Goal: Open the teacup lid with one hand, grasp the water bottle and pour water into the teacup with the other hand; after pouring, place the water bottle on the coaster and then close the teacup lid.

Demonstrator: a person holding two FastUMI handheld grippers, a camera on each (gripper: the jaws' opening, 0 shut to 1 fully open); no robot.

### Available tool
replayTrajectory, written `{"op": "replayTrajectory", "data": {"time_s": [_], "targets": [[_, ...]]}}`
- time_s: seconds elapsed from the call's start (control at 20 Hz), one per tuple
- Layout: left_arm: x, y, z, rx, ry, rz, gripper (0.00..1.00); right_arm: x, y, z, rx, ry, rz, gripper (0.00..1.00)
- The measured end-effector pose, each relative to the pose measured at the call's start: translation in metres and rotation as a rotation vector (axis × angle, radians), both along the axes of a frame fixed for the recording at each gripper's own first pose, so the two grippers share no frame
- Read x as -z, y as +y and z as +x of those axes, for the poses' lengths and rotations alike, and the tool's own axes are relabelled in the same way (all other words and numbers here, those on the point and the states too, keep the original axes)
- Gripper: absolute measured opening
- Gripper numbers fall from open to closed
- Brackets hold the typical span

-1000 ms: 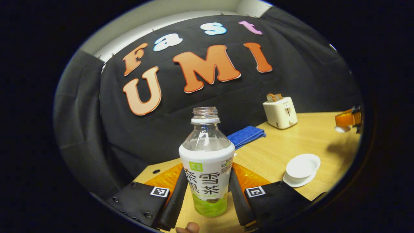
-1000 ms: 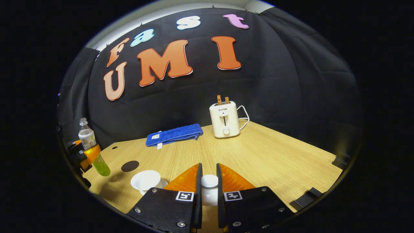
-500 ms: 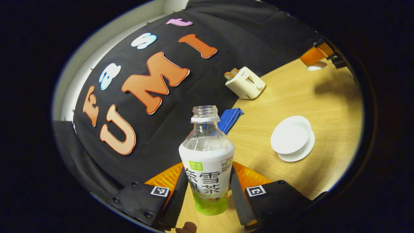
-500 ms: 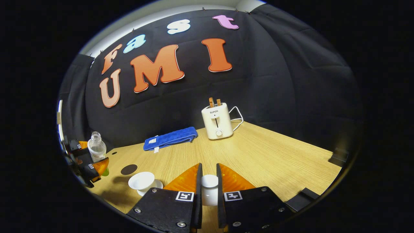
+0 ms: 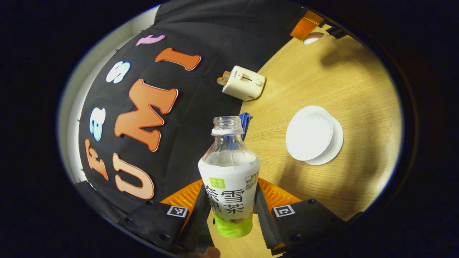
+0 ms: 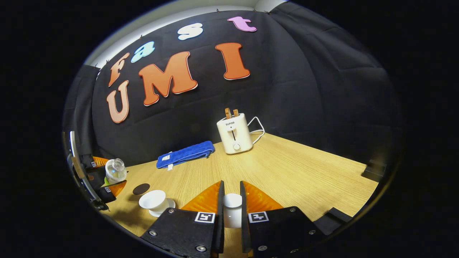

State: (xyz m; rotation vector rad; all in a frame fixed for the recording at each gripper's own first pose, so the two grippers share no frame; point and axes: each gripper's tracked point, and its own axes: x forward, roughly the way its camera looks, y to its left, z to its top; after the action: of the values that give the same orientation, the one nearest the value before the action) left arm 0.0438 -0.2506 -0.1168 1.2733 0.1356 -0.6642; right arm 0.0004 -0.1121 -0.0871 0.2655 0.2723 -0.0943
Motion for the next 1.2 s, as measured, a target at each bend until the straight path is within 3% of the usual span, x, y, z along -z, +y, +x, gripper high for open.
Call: {"op": "replayTrajectory", "data": {"time_s": [0.4, 0.45, 0.5, 0.7, 1.05, 1.2], "targets": [[0.012, -0.002, 0.002, 0.084, -0.022, 0.188, 0.72, 0.008, -0.007, -0.002, 0.009, 0.015, 0.017, 0.19], [0.010, -0.004, 0.002, 0.105, -0.026, 0.207, 0.64, 0.008, -0.006, -0.001, 0.010, 0.016, 0.019, 0.19], [0.010, -0.005, 0.001, 0.117, -0.025, 0.236, 0.71, 0.010, -0.007, -0.001, 0.011, 0.020, 0.021, 0.19], [0.016, 0.000, 0.002, 0.164, -0.019, 0.342, 0.64, 0.012, -0.005, -0.002, 0.004, 0.028, 0.027, 0.19], [0.013, 0.000, -0.001, 0.256, -0.040, 0.515, 0.71, 0.013, 0.000, -0.002, -0.007, 0.035, 0.026, 0.19], [0.014, -0.003, 0.003, 0.285, -0.052, 0.578, 0.67, 0.013, 0.000, -0.002, -0.010, 0.035, 0.026, 0.19]]}}
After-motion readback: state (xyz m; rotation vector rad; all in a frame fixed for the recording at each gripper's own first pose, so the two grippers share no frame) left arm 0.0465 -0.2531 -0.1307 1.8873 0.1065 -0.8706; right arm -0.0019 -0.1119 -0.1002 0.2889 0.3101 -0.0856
